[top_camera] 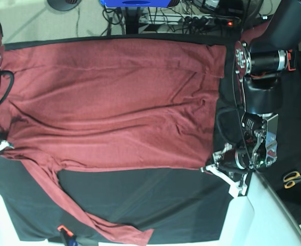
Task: Fold the T-shirt properly
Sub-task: 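Pull the grasped side edge with the left gripper toward the hem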
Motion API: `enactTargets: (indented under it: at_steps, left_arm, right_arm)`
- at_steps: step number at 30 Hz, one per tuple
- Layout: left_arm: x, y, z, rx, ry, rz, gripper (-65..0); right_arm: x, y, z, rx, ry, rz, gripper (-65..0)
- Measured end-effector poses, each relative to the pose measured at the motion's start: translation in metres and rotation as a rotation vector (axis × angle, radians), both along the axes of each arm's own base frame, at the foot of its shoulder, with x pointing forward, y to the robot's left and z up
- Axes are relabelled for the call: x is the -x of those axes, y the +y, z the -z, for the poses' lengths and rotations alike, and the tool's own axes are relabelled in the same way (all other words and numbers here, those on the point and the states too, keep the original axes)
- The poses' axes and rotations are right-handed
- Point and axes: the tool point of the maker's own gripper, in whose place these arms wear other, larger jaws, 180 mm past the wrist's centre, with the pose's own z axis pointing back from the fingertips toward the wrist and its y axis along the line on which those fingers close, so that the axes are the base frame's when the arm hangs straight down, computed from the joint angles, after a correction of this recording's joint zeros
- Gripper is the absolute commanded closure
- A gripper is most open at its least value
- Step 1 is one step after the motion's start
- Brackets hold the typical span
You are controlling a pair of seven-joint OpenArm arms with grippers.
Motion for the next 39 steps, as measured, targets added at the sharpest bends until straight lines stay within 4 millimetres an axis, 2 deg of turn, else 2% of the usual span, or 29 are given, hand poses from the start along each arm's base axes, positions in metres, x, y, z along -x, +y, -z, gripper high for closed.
enactTargets:
  at_steps: [9,13,18,23,29,36,39]
  left_arm:
    - [-0.011,-0.001,-0.033,-0.025,-0.079,0.026,0.0]
    - [-0.009,-0.001,-0.031,-0.027,-0.076,0.027,0.0]
    - [0.003,-0.001,-0.019,-0.028,-0.048,0.03,0.0]
    - [0.001,-0.001,-0.022,-0.028,-0.055,0.028,0.0]
    - [0.0,0.007,-0.023,-0.04,-0.055,0.021,0.0]
    - [0.0,0.005,-0.024,-0.036,-0.057,0.023,0.0]
    - [-0.004,0.005,-0.033,-0.046,-0.085,0.029,0.0]
  right_arm:
    - [0.0,0.0,0.0,0.0,-0.001,0.001,0.0]
    - [-0.001,0.0,-0.001,0.0,-0.006,0.001,0.0]
    - [-0.014,0.009,-0.01,-0.003,-0.125,0.007,0.0]
    - [-0.011,0.011,-0.005,-0.004,-0.117,0.01,0.0]
    - [-0.013,0.023,-0.002,-0.023,-0.119,-0.002,0.0]
    - [-0.018,0.013,-0.012,0.006,-0.178,0.024,0.0]
    - [-0.016,0.006,-0.011,0.032,-0.168,0.05,0.0]
